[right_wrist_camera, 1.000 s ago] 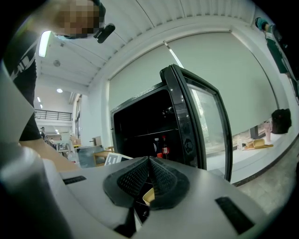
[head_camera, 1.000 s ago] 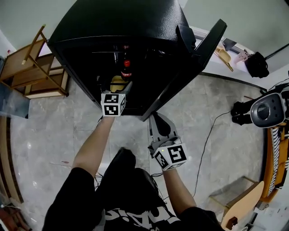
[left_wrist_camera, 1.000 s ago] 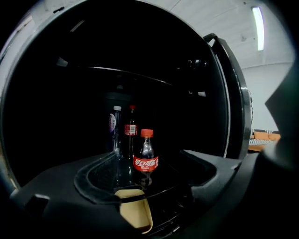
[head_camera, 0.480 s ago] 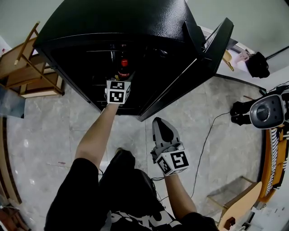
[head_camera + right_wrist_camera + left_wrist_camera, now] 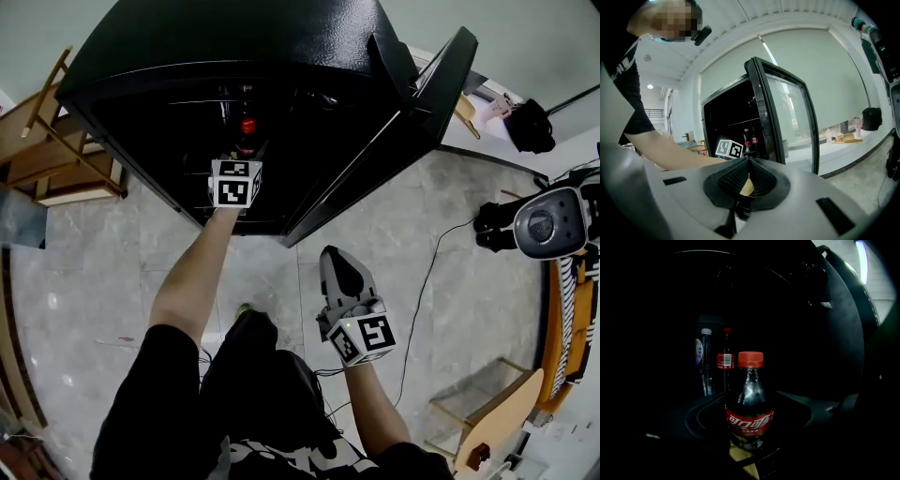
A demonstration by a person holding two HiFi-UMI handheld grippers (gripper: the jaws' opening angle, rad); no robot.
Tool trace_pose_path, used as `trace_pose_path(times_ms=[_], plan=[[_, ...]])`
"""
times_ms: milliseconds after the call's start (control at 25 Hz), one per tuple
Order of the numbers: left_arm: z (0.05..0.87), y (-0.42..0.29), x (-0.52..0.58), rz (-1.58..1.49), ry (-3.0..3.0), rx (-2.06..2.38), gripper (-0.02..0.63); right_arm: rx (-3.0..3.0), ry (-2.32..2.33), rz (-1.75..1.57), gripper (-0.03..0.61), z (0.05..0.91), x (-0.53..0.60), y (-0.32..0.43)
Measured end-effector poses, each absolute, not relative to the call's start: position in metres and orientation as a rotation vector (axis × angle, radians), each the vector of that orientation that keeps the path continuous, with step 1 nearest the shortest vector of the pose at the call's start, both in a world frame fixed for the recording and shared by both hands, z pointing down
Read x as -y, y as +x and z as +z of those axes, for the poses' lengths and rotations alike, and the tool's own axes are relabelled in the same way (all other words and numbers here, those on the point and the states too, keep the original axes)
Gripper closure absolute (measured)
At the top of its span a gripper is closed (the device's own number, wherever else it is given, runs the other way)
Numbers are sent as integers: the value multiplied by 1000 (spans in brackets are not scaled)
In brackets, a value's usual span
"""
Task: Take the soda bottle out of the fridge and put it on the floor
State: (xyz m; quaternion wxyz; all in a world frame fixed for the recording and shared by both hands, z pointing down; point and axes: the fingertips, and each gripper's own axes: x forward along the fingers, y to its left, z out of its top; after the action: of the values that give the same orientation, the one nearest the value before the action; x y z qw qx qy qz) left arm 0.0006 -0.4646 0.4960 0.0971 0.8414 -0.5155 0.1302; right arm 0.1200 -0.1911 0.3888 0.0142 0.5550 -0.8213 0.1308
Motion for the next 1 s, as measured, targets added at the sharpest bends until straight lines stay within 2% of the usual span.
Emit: trace_pose_path(times_ms=[640,1000], plan=[[432,-14,334,374,2519,1413,310,2574,1632,408,554,352,135,117],[428,-41,259,340,2494,1396,310,2591,1543,423,555,369,102,95]])
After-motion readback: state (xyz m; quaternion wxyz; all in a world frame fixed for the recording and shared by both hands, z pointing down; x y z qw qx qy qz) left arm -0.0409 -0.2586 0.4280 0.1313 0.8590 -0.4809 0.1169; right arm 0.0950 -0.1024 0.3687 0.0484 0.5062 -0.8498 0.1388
